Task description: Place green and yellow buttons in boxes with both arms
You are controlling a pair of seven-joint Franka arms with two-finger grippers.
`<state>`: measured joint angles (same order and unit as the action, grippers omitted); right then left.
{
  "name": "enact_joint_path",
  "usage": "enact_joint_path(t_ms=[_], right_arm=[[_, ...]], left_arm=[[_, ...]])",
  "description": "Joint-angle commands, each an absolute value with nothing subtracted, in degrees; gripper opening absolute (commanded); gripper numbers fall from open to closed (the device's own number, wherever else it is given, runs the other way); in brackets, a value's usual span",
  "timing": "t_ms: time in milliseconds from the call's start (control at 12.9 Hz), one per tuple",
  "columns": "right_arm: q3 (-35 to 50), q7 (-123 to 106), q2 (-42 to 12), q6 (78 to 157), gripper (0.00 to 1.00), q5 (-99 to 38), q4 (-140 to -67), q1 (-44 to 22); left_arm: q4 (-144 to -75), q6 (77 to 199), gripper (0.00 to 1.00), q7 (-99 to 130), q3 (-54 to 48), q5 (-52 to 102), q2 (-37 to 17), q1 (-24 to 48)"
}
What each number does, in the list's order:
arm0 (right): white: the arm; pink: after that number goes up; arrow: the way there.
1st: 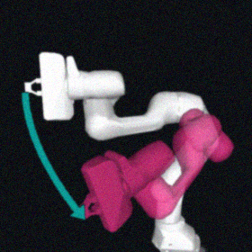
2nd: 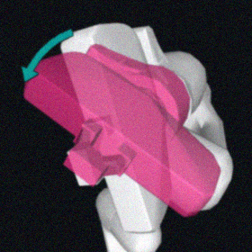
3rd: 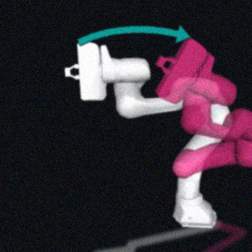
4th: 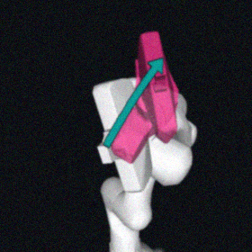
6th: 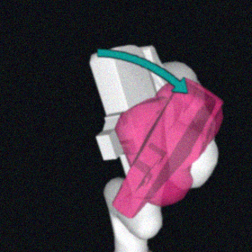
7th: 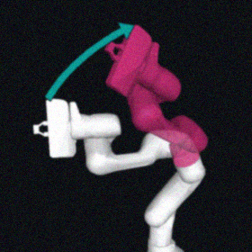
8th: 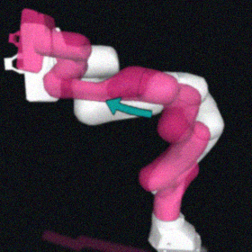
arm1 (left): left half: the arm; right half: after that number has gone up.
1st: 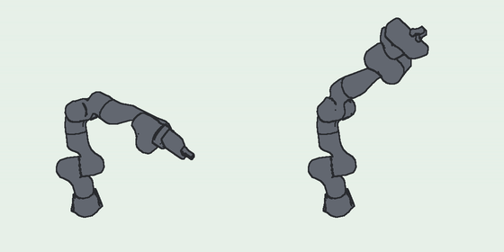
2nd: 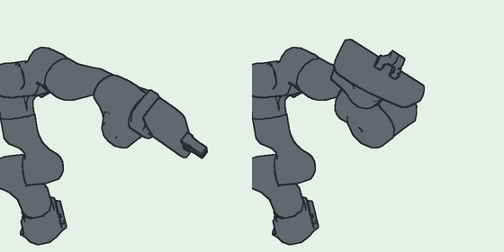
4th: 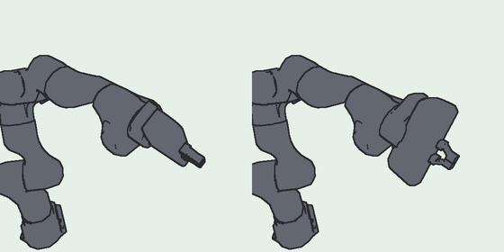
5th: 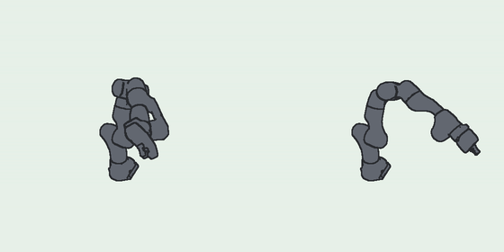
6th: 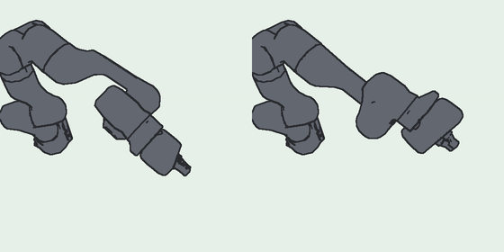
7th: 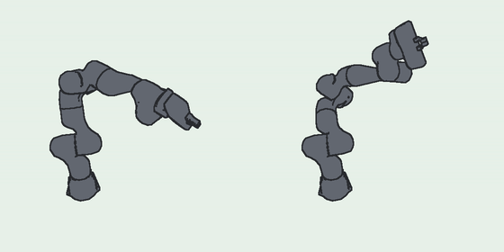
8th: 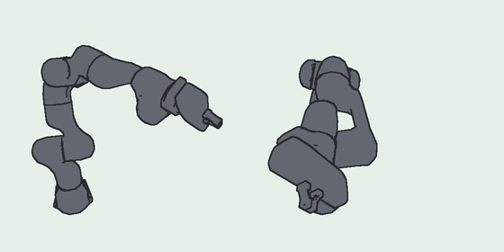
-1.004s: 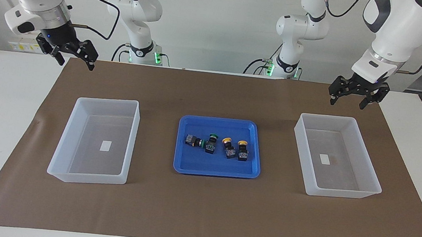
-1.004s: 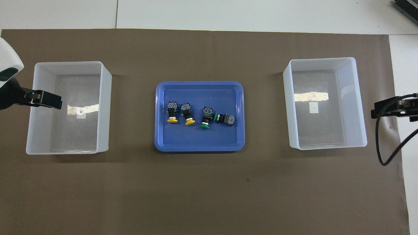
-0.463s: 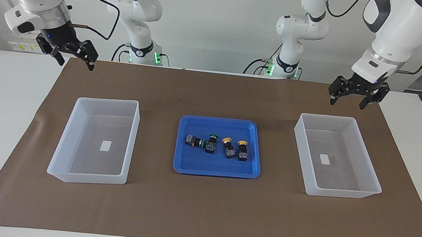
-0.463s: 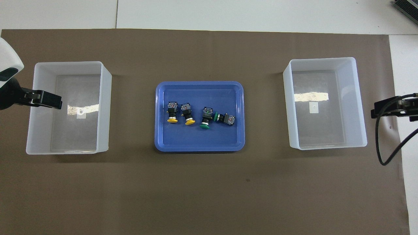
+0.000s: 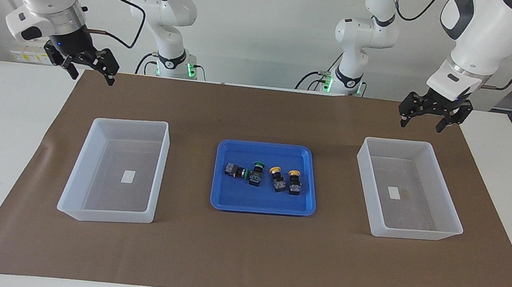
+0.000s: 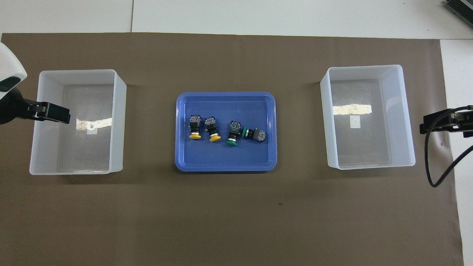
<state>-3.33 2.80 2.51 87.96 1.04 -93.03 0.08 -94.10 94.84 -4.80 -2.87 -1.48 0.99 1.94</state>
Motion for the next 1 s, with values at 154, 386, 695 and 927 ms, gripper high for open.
enact_joint_path(t_ms=[154, 386, 695, 927], right_arm=[[-3.34, 5.53, 2.9, 88.59, 1.0, 0.62, -93.87, -0.17], [-3.25, 6.41, 3.16, 88.51, 1.0, 0.62, -94.3, -0.18], [-2.99, 15.78, 4.04, 91.55, 1.0, 0.62, -96.75, -4.02], [-2.81, 26.41, 5.54, 100.35, 1.0, 0.7, -103.53, -8.32]], left_arm=[[-95.19, 94.57, 1.0, -4.04, -2.9, -2.81, 2.11, 2.11], [-95.27, 94.57, 1.0, -4.04, -2.81, -2.81, 2.11, 2.11], [-95.19, 94.57, 1.0, -4.04, -2.81, -2.81, 2.11, 2.11], [-95.19, 94.57, 1.0, -4.04, -2.81, -2.81, 2.11, 2.11]])
